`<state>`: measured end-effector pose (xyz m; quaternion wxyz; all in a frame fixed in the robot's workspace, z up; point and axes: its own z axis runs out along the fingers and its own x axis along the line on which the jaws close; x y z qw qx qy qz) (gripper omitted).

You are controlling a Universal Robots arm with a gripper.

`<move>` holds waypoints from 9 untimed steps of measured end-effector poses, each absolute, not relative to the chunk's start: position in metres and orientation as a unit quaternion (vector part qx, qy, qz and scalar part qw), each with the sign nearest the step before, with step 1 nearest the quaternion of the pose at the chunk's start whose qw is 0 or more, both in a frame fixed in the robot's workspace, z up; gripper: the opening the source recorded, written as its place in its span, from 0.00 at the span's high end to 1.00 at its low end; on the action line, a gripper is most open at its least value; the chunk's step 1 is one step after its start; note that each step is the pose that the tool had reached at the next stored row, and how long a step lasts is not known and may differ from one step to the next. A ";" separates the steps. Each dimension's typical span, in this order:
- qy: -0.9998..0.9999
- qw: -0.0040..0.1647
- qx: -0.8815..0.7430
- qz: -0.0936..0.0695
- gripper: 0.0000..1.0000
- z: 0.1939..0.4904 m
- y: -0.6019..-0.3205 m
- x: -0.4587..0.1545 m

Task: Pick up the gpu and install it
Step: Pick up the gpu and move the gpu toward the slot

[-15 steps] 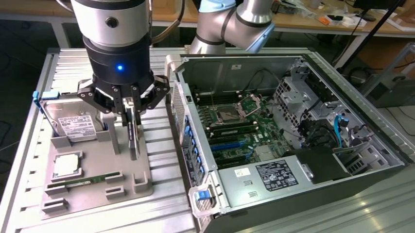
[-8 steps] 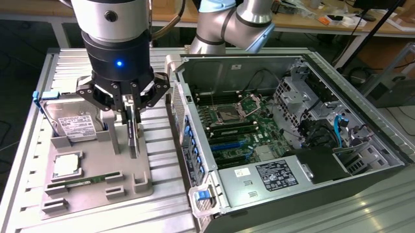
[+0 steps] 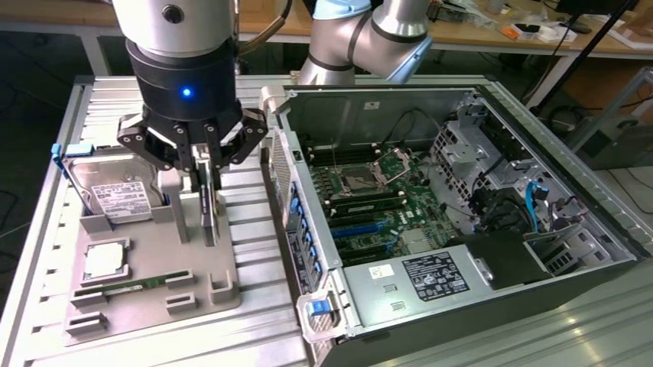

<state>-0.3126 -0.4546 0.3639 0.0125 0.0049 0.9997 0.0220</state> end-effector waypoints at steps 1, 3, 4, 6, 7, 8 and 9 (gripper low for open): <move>1.000 0.013 0.005 0.022 0.73 0.365 -0.455 -0.313; 1.000 0.013 0.005 0.022 0.73 0.366 -0.455 -0.313; 1.000 0.013 0.005 0.022 0.73 0.368 -0.455 -0.313; 1.000 0.013 0.005 0.022 0.73 0.370 -0.455 -0.313; 1.000 0.013 0.005 0.022 0.73 0.371 -0.455 -0.313; 1.000 0.013 0.005 0.022 0.73 0.372 -0.455 -0.313; 1.000 0.013 0.005 0.022 0.73 0.374 -0.455 -0.313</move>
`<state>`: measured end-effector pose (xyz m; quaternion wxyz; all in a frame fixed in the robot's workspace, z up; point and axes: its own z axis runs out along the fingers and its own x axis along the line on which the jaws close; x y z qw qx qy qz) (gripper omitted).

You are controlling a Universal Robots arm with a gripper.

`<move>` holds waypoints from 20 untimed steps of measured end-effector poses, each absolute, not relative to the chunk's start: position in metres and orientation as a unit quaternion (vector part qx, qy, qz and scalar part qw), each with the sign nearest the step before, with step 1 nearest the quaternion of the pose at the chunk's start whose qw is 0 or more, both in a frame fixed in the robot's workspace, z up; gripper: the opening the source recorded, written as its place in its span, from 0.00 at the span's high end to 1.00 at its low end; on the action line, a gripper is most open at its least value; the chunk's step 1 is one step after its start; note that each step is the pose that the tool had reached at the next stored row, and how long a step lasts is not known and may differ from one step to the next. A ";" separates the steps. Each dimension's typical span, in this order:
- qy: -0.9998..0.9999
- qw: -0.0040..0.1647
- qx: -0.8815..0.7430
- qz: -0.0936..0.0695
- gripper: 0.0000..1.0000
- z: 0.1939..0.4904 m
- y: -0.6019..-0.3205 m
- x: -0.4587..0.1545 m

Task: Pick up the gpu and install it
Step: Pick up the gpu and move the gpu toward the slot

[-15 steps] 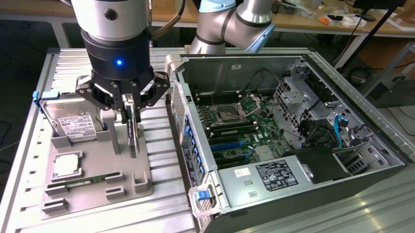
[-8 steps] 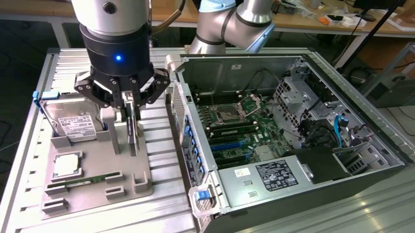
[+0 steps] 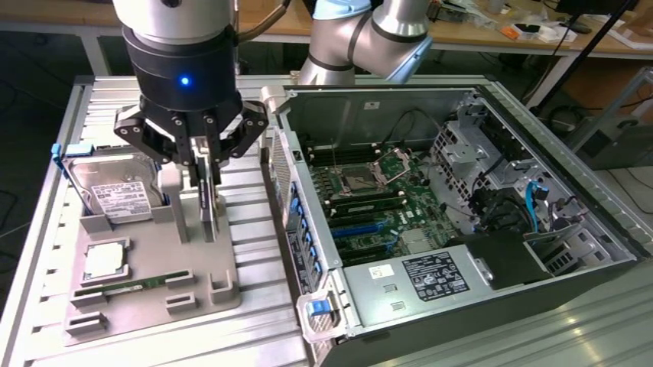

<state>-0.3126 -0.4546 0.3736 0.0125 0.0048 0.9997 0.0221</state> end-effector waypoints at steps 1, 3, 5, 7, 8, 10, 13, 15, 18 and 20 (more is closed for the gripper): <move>1.000 0.013 0.005 0.022 0.73 0.375 -0.455 -0.313; 1.000 0.012 0.005 0.022 0.73 0.378 -0.455 -0.313; 1.000 0.013 0.005 0.022 0.73 0.380 -0.455 -0.313; 1.000 0.013 0.005 0.022 0.73 0.382 -0.455 -0.313; 1.000 0.013 0.005 0.022 0.73 0.383 -0.455 -0.313; 1.000 0.013 0.005 0.022 0.73 0.385 -0.455 -0.313; 1.000 0.013 0.005 0.022 0.73 0.389 -0.455 -0.313; 1.000 0.013 0.005 0.022 0.73 0.392 -0.455 -0.313; 1.000 0.013 0.005 0.022 0.73 0.397 -0.455 -0.313; 1.000 0.013 0.005 0.022 0.73 0.399 -0.455 -0.313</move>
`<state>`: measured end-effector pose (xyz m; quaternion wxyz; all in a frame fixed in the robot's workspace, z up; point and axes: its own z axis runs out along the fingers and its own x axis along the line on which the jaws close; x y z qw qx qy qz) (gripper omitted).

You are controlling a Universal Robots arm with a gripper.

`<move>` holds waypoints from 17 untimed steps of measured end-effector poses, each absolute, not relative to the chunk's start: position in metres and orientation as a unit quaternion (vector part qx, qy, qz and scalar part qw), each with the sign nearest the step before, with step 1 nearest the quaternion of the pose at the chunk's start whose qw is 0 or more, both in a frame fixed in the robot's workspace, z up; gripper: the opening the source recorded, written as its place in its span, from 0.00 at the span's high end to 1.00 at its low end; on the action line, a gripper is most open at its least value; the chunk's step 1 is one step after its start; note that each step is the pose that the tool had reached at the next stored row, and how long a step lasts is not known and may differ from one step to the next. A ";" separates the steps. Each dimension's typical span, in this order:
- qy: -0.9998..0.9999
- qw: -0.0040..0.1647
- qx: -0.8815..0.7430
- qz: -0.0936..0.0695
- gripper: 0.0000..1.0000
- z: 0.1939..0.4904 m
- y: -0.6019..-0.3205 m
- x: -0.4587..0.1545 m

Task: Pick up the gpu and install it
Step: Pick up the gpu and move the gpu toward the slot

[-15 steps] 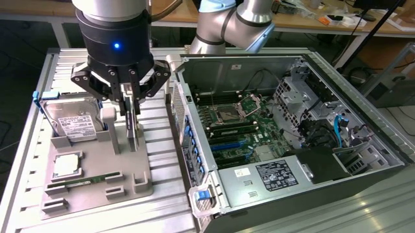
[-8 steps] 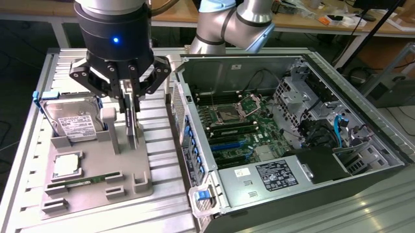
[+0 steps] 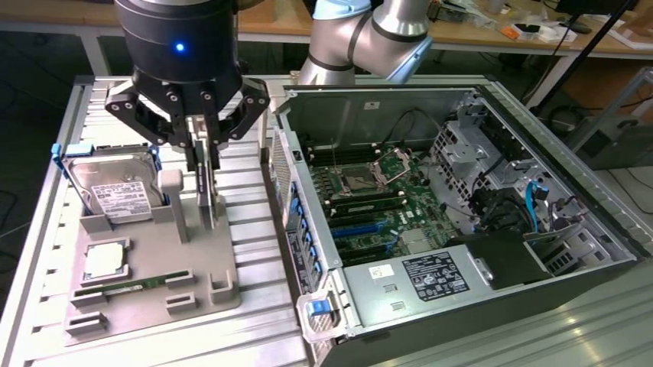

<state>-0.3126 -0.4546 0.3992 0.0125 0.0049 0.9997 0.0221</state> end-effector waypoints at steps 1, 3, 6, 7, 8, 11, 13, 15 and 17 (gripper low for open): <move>1.000 0.013 0.005 0.022 0.73 0.401 -0.455 -0.313; 1.000 0.013 0.005 0.022 0.73 0.404 -0.455 -0.313; 1.000 0.013 0.005 0.022 0.73 0.409 -0.455 -0.313; 1.000 0.013 0.005 0.022 0.73 0.410 -0.455 -0.313; 1.000 0.013 0.005 0.022 0.73 0.410 -0.455 -0.313; 1.000 0.013 0.005 0.022 0.73 0.410 -0.455 -0.313; 1.000 0.012 0.005 0.022 0.73 0.410 -0.455 -0.313; 1.000 0.013 0.005 0.022 0.73 0.410 -0.455 -0.312; 1.000 0.013 0.005 0.023 0.73 0.410 -0.455 -0.312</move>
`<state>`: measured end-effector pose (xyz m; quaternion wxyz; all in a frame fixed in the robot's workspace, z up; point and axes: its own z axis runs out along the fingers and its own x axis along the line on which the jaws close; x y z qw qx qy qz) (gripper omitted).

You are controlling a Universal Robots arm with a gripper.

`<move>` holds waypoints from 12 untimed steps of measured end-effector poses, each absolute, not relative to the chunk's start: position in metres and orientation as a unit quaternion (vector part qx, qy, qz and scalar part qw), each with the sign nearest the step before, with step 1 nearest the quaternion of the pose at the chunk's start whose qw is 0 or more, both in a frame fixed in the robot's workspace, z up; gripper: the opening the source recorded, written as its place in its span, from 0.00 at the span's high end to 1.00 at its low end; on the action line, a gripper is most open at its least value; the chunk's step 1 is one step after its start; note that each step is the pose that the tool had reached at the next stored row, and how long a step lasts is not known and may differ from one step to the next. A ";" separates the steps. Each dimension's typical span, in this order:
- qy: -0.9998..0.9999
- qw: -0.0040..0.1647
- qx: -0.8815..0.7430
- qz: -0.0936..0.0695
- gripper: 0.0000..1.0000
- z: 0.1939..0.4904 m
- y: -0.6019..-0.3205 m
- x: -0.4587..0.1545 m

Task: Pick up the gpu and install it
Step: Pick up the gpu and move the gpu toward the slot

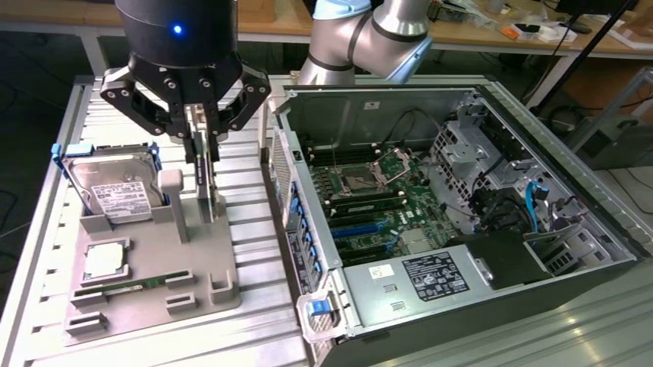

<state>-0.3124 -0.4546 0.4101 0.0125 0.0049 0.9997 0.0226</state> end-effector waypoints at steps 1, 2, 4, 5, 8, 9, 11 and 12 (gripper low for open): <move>1.000 0.012 0.005 0.023 0.73 0.410 -0.455 -0.312; 1.000 0.013 0.005 0.023 0.73 0.410 -0.455 -0.312; 1.000 0.012 0.005 0.023 0.73 0.410 -0.455 -0.311; 1.000 0.013 0.005 0.023 0.73 0.410 -0.455 -0.310; 1.000 0.012 0.005 0.023 0.73 0.410 -0.455 -0.307; 1.000 0.012 0.005 0.023 0.73 0.410 -0.455 -0.306; 1.000 0.013 0.005 0.023 0.73 0.410 -0.455 -0.304; 1.000 0.013 0.005 0.023 0.73 0.410 -0.455 -0.303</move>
